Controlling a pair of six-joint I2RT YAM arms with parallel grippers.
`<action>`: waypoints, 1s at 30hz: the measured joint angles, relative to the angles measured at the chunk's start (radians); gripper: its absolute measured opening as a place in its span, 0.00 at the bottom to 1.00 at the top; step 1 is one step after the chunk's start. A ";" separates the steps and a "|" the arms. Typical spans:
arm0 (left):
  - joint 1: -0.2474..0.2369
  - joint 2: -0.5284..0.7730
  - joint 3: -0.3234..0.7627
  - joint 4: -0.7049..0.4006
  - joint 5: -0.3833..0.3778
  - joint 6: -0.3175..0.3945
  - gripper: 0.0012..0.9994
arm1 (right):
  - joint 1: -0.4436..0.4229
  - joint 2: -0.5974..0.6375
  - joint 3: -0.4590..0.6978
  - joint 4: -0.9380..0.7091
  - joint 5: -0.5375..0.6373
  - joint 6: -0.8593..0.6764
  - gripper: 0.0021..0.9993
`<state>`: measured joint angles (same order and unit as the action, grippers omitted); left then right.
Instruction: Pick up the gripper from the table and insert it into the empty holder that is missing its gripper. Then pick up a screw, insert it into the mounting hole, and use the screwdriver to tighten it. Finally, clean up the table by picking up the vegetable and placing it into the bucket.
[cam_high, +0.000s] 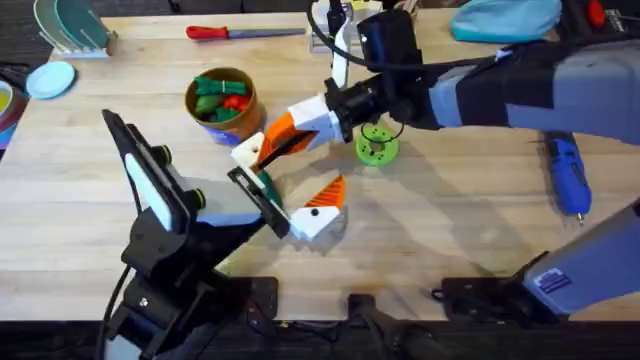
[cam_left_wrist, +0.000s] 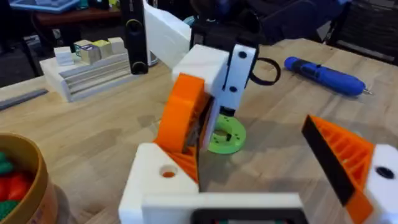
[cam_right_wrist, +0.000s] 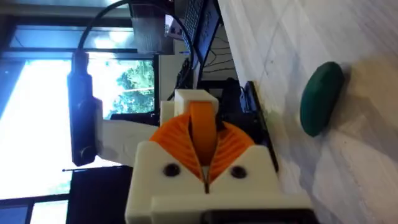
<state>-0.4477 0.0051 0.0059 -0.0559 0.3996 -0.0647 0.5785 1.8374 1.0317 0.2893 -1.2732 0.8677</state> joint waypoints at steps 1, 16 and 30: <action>0.000 0.000 0.000 0.000 -0.001 0.000 0.99 | 0.000 0.000 0.000 0.000 0.000 0.000 0.01; 0.000 0.000 0.000 0.000 0.003 0.005 0.99 | 0.001 0.000 0.000 0.009 -0.016 -0.022 0.19; -0.028 0.000 0.000 0.004 0.109 0.027 0.99 | 0.024 0.007 0.001 0.019 -0.072 -0.035 0.43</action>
<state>-0.4759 0.0051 0.0063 -0.0521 0.5089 -0.0380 0.6024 1.8440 1.0328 0.3082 -1.3448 0.8326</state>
